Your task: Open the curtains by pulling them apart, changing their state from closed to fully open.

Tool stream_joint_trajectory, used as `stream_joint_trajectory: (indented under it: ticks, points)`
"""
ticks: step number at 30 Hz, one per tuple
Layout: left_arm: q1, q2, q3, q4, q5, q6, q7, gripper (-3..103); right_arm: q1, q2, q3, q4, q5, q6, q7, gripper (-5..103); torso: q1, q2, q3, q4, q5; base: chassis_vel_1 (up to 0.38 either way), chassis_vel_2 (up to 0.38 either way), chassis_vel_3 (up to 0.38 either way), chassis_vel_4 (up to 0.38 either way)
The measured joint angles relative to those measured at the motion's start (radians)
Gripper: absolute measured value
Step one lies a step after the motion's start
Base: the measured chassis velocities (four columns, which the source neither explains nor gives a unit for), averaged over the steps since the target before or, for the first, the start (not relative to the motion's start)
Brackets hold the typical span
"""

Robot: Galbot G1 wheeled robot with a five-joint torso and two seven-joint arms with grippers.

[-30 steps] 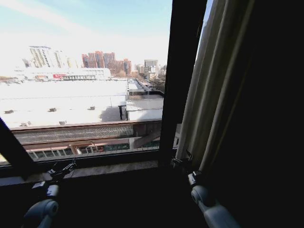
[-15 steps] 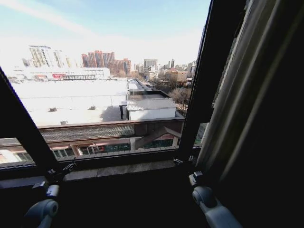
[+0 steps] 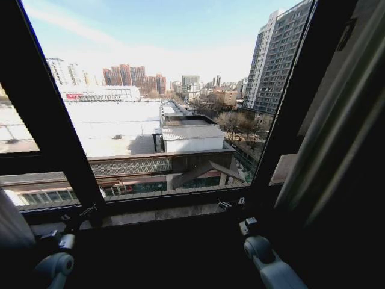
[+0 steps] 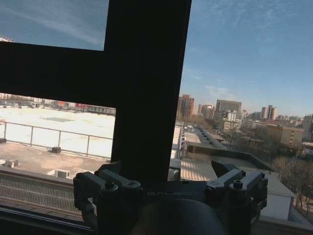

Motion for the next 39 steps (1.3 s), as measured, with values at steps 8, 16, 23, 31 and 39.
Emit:
stream_joint_trajectory:
  ticks: [8,16,23,31,39]
  points:
    - [0.000,0.000,0.000,0.000,0.000,0.000,0.000,100,-0.009,-0.002,-0.001,0.002,0.000,0.006,-0.011,100,0.000,0.000,0.000,-0.0002,0.0000,0.346,0.360,-0.351,-0.371]
    - [0.000,0.000,0.000,0.000,0.000,0.000,0.000,100,-0.023,-0.001,0.004,0.002,-0.004,0.036,-0.055,100,0.000,0.000,0.000,0.0003,0.0004,0.338,0.353,-0.347,-0.342]
    - [0.000,0.000,0.000,0.000,0.000,0.000,0.000,100,-0.029,-0.005,0.009,0.011,0.006,0.049,-0.069,100,0.000,0.000,0.000,0.0000,-0.0007,0.176,0.164,-0.162,-0.170]
    - [0.000,0.000,0.000,0.000,0.000,0.000,0.000,100,-0.033,-0.001,0.012,0.011,0.007,0.068,-0.089,100,0.000,0.000,0.000,-0.0006,0.0005,0.045,0.003,-0.046,0.002]
    - [0.000,0.000,0.000,0.000,0.000,0.000,0.000,100,-0.038,0.000,0.010,0.014,0.005,0.070,-0.100,100,0.000,0.000,0.000,0.0003,-0.0003,0.067,-0.007,-0.059,0.009]
